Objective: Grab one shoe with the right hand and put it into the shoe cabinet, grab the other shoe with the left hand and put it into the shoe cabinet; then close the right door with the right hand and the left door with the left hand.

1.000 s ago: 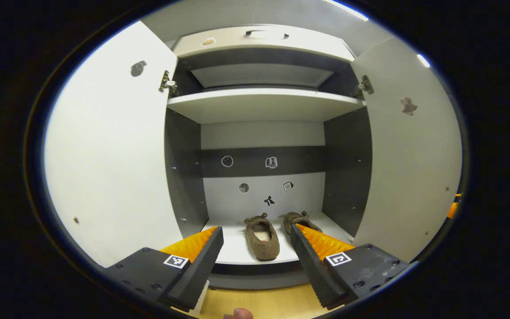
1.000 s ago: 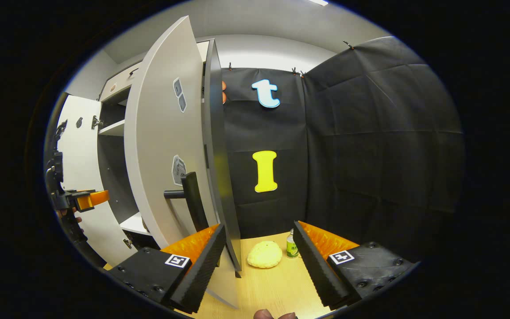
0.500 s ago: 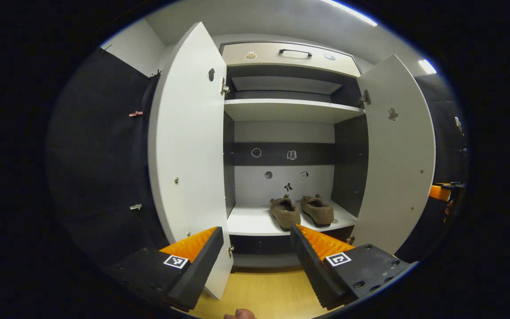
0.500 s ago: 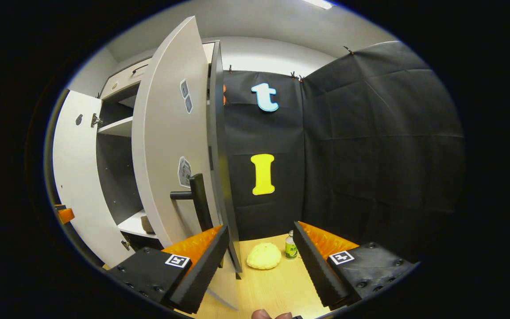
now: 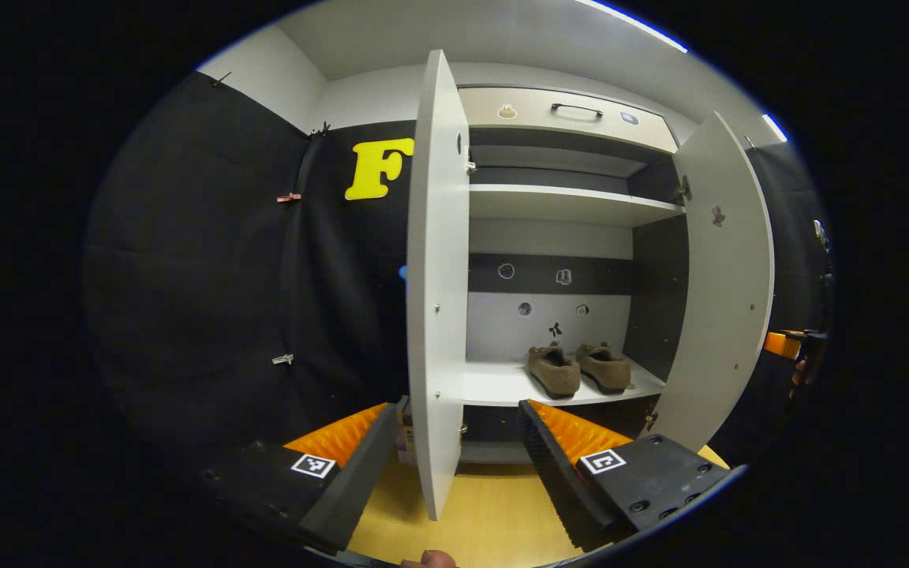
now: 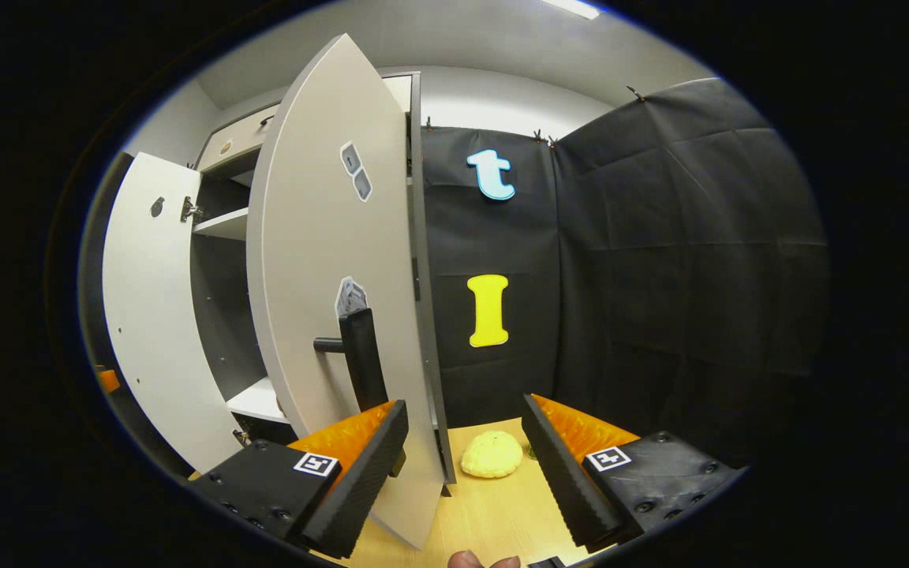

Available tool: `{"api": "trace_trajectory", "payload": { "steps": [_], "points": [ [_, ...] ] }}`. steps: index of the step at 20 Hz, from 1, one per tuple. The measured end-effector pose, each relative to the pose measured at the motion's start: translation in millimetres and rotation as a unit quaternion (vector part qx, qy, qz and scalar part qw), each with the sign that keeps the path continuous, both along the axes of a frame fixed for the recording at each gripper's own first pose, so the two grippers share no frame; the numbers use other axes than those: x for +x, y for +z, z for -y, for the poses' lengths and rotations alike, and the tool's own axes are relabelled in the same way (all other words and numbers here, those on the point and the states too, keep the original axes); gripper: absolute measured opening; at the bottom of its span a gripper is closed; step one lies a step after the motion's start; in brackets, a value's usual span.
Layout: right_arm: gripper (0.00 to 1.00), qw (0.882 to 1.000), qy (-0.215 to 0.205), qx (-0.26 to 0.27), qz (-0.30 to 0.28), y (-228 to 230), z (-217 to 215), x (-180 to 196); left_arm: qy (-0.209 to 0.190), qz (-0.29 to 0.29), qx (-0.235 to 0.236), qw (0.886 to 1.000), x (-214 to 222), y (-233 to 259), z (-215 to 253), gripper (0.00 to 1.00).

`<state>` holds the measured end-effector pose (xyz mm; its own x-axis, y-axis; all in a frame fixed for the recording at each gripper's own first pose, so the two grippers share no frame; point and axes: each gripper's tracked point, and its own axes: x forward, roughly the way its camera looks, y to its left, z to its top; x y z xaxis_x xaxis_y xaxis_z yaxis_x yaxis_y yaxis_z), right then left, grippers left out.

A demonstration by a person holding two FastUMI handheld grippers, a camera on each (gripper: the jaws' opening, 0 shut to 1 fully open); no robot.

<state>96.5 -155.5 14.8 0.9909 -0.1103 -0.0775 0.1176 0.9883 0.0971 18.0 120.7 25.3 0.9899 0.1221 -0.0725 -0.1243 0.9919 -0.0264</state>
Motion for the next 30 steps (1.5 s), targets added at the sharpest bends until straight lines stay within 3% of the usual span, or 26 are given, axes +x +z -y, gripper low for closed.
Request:
{"api": "trace_trajectory", "payload": {
  "steps": [11, 20, 28, 30],
  "points": [
    [0.98, 0.998, 0.053, 0.025, 0.003, -6, -71, 17, 0.057, 0.000, 0.004, 0.998, -1, 1, -74, 0.97],
    [0.98, 0.991, 0.135, 0.025, 0.002, -6, -166, 7, 0.088, 0.017, 0.011, 0.996, 42, 10, -133, 0.96],
    [0.98, 0.991, 0.132, 0.021, -0.011, -10, -165, -13, 0.059, 0.004, 0.010, 0.998, 87, -5, -128, 0.96],
    [0.99, 0.992, 0.123, 0.026, -0.012, -10, -156, -16, 0.061, 0.005, 0.008, 0.998, 90, -4, -127, 0.93]
  ]
}}
